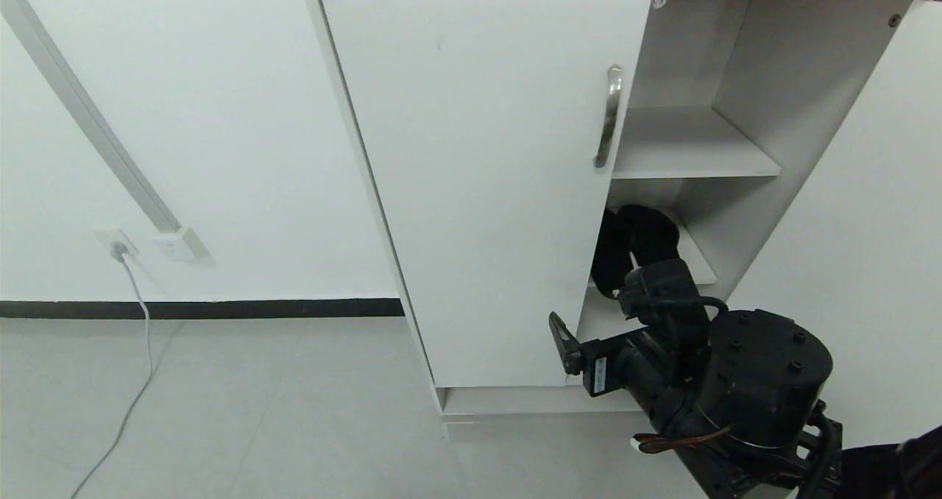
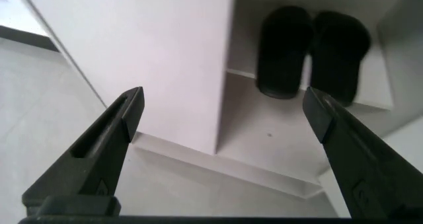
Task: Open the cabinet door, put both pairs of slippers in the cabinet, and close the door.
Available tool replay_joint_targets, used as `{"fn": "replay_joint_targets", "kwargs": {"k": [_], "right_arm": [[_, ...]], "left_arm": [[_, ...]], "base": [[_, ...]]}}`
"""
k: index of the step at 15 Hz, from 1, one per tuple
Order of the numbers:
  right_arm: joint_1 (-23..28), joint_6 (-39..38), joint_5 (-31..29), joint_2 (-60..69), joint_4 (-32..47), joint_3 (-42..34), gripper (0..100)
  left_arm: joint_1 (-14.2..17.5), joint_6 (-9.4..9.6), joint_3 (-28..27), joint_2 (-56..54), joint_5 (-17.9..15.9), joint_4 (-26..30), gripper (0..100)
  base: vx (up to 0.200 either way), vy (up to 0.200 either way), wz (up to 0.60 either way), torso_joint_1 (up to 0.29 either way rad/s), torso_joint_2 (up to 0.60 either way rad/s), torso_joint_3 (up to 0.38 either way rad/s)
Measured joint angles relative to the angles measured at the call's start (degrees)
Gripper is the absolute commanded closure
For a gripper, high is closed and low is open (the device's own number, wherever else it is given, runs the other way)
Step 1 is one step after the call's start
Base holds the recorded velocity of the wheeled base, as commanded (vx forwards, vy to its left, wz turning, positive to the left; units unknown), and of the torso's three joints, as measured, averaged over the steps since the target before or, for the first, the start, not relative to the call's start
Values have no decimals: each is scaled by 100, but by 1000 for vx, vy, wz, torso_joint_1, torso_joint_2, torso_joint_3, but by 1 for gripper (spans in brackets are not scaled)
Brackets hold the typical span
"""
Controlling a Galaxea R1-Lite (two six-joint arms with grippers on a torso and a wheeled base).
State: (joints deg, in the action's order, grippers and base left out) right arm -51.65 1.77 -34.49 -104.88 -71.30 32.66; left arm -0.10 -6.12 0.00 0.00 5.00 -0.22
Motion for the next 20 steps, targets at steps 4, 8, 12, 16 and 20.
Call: {"fn": "replay_joint_targets", "kwargs": {"k": [4, 8, 12, 16, 20], "right_arm": [[110, 37, 15, -22, -2, -63, 0], [140, 41, 132, -41, -7, -122, 0], [140, 41, 151, -55, -5, -129, 0], [140, 41, 140, -63, -2, -129, 0], [138, 41, 137, -74, 9, -129, 0]], "left_arm": [[5, 0, 0, 0, 9, -2, 100], [-4, -1, 0, 0, 9, 0, 100], [-1, 2, 0, 2, 9, 0, 100], [0, 5, 0, 7, 9, 0, 100], [2, 2, 0, 7, 9, 1, 100]], "base": [[0, 0, 0, 0, 0, 0], [0, 0, 0, 0, 0, 0], [0, 0, 0, 0, 0, 0], [0, 0, 0, 0, 0, 0], [0, 0, 0, 2, -102, -121]]}}
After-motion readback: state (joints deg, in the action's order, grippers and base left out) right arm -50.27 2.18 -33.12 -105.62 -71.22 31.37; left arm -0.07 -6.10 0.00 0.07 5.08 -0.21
